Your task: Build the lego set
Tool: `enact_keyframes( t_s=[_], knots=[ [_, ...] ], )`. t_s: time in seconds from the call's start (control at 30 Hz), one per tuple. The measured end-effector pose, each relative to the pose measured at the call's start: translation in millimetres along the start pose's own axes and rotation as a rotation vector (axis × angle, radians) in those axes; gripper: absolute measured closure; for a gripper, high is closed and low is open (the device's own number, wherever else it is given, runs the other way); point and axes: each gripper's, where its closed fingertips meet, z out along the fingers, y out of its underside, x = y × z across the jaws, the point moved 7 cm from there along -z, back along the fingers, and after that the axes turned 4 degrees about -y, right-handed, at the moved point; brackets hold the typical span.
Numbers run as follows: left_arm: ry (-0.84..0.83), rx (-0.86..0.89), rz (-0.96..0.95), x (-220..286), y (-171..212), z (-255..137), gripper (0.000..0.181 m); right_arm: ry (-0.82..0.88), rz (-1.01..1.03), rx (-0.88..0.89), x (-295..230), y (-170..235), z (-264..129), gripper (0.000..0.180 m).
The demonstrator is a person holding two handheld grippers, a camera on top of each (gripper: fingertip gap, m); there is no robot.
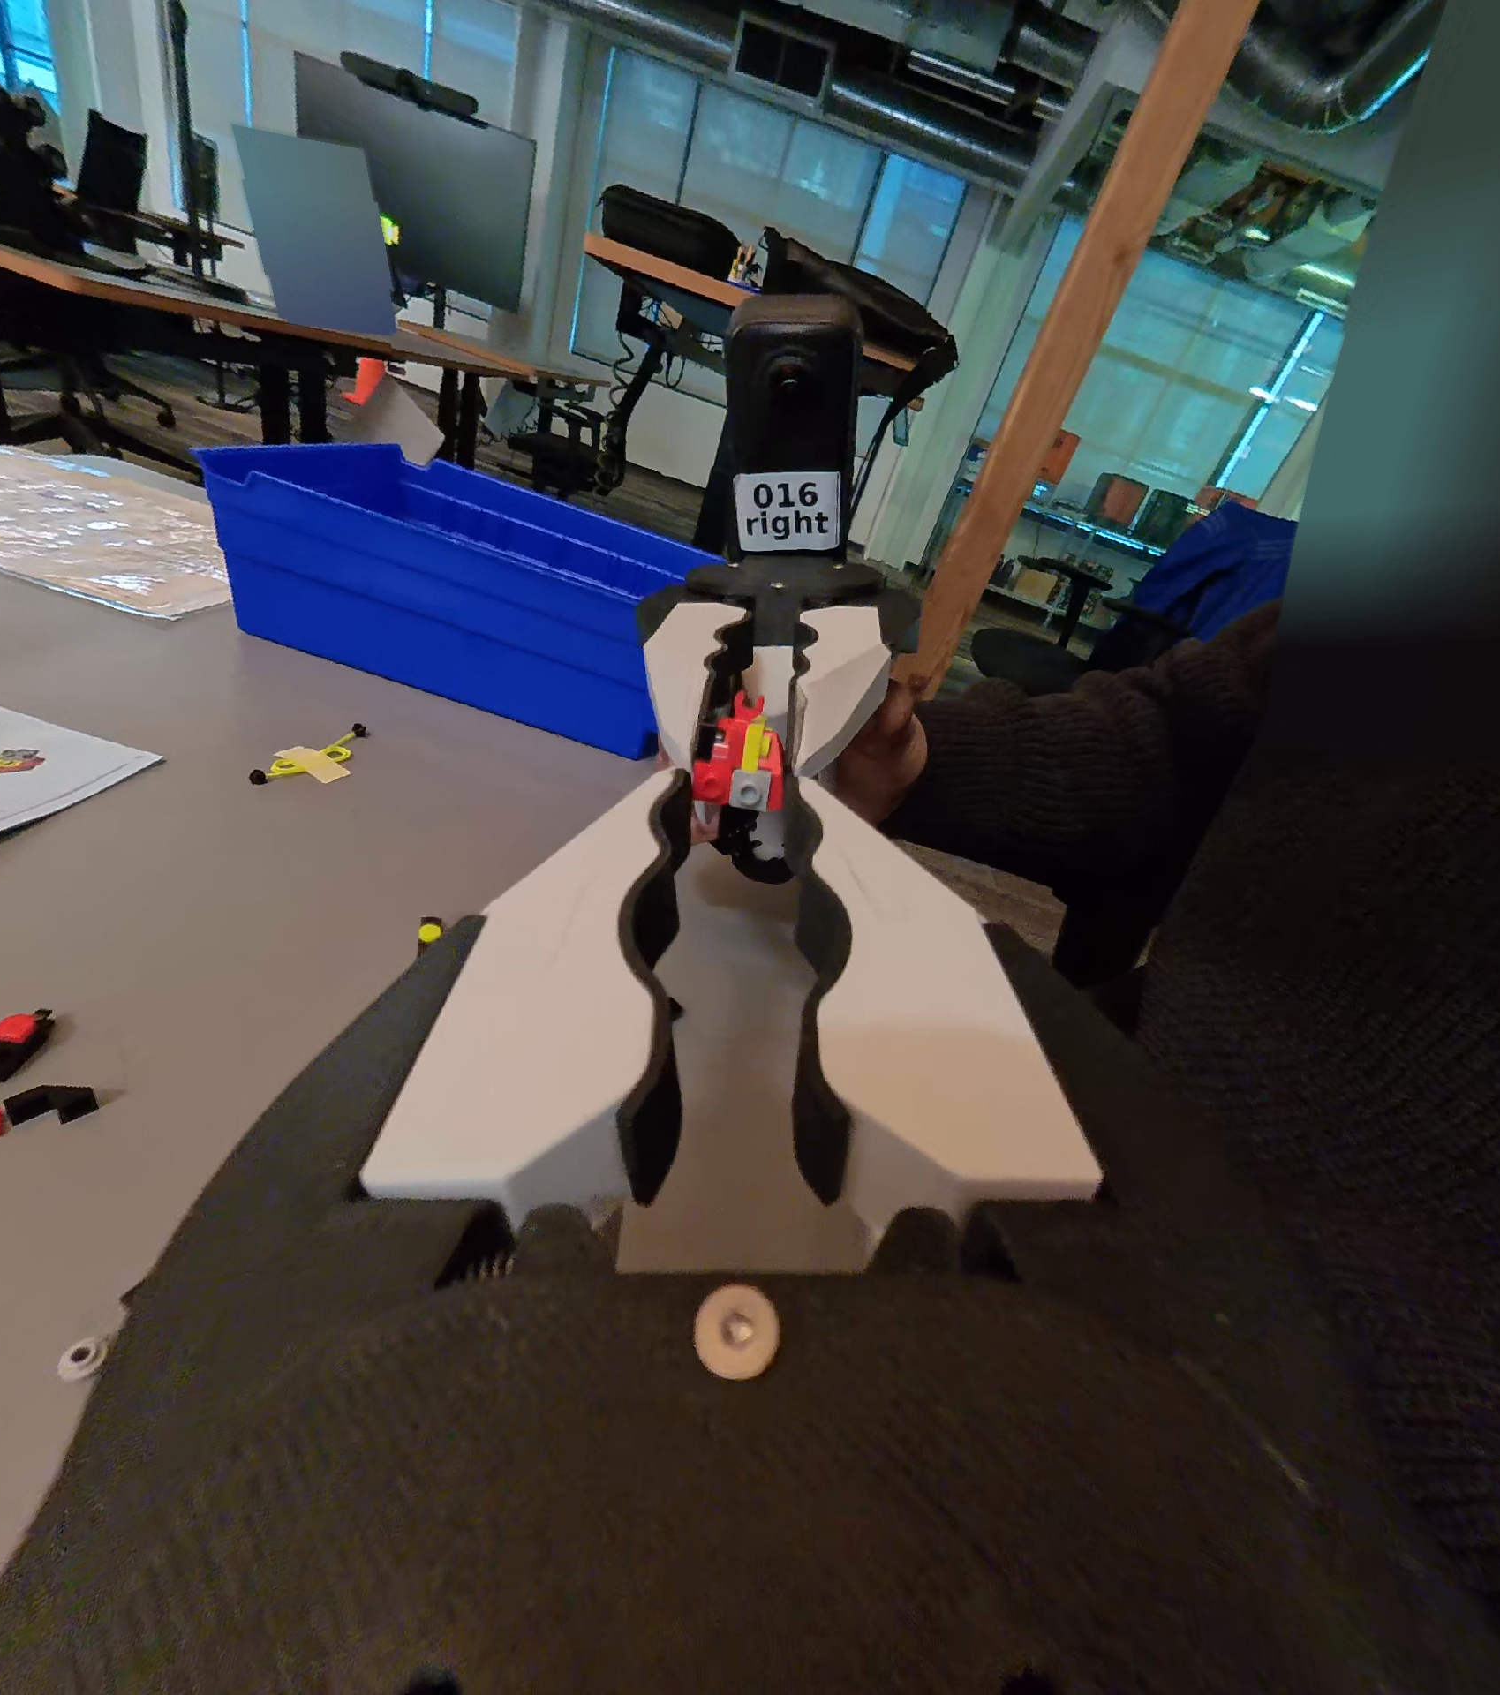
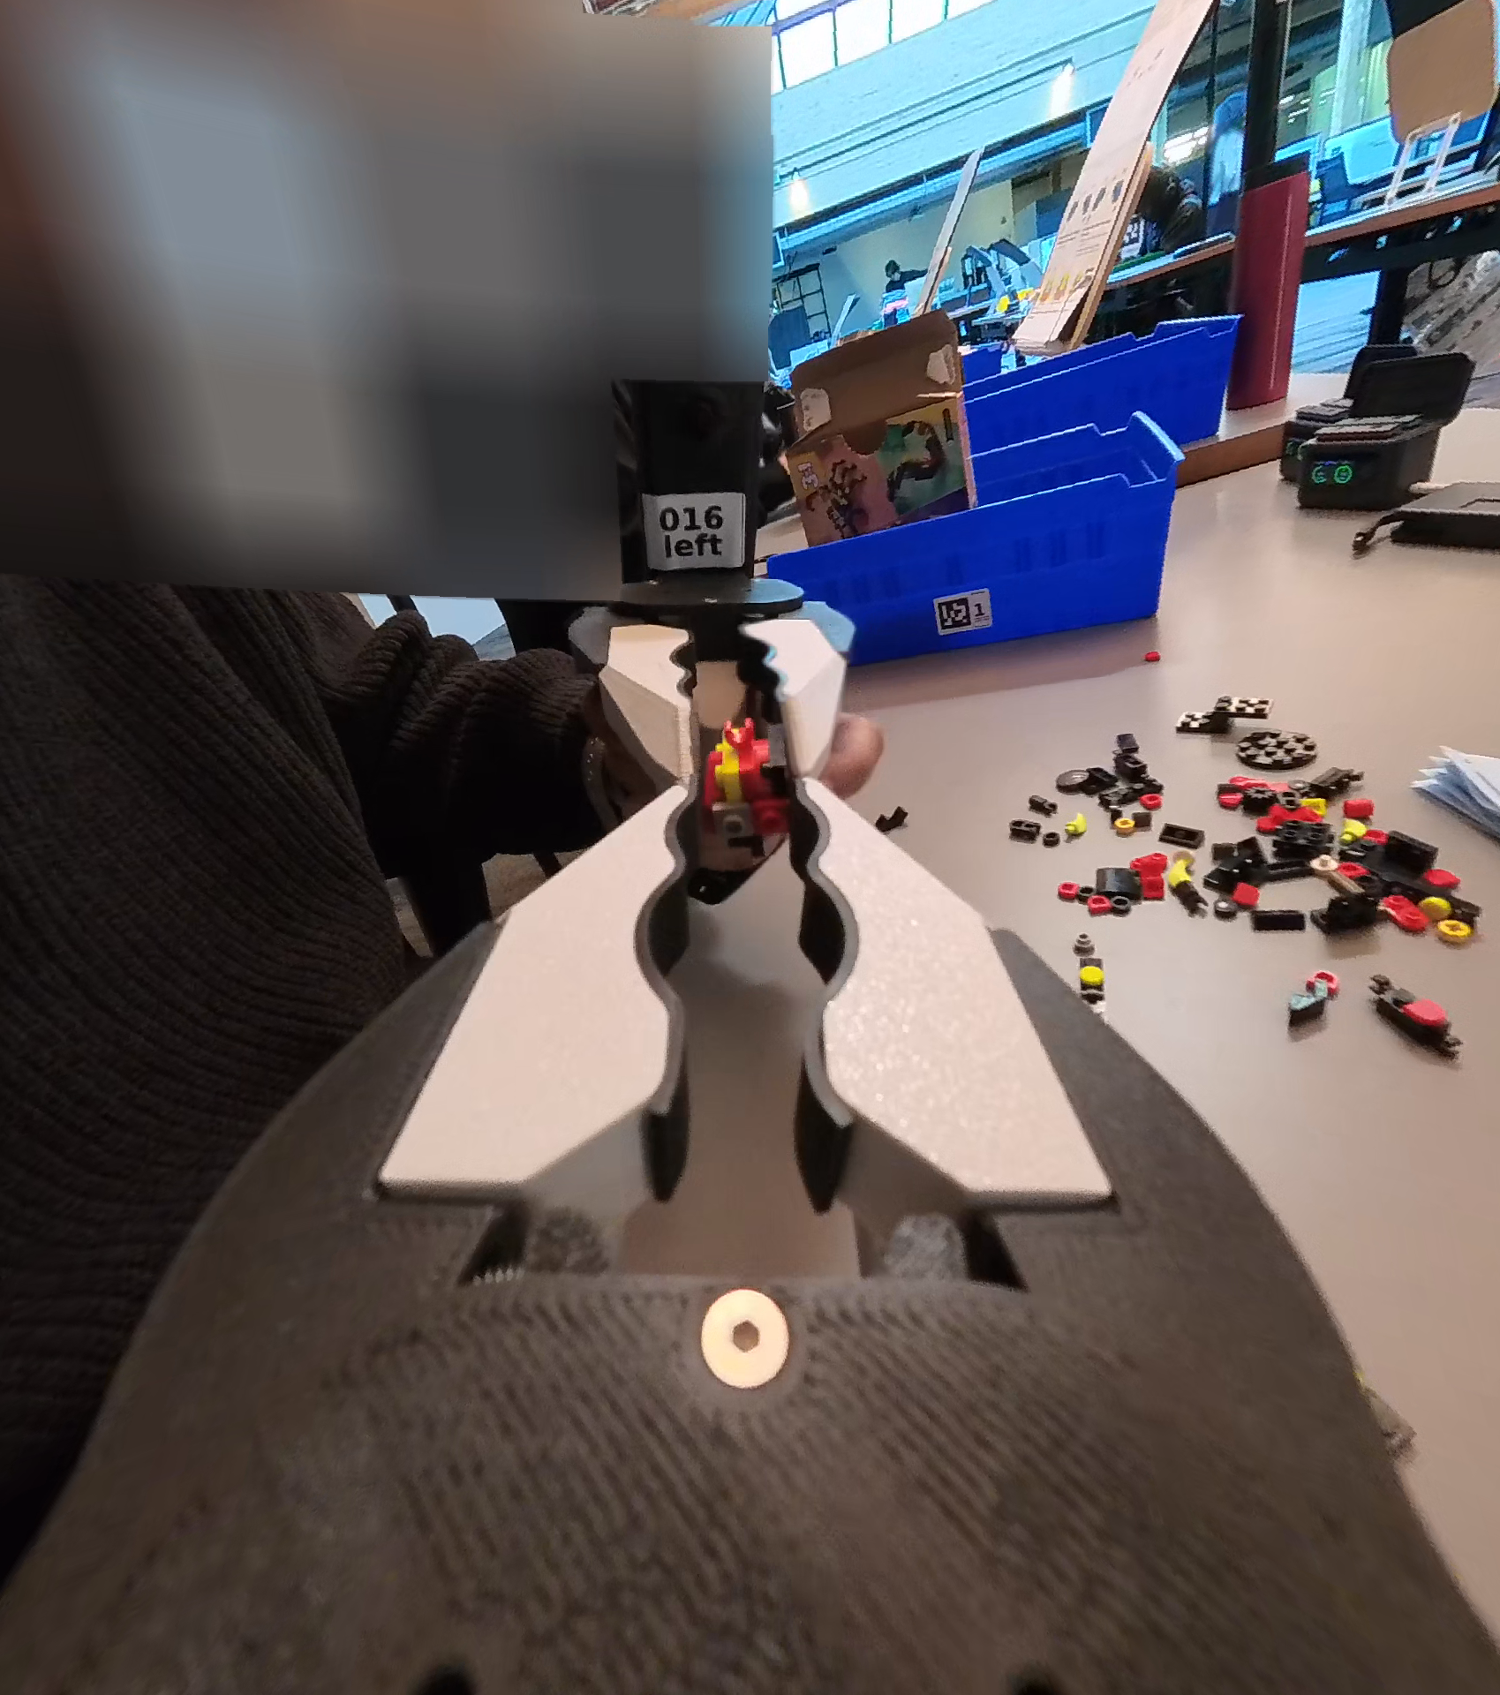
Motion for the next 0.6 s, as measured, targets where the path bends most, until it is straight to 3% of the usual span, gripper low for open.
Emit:
enact_keyframes(
  t_s=[0.6],
  knots=[
    [-0.001,-0.054,-0.026,2.2,-0.8,4.7,0.164,0.008,0.006,-0.041,-2.7,-0.5,-4.2,0.163]
  ],
)
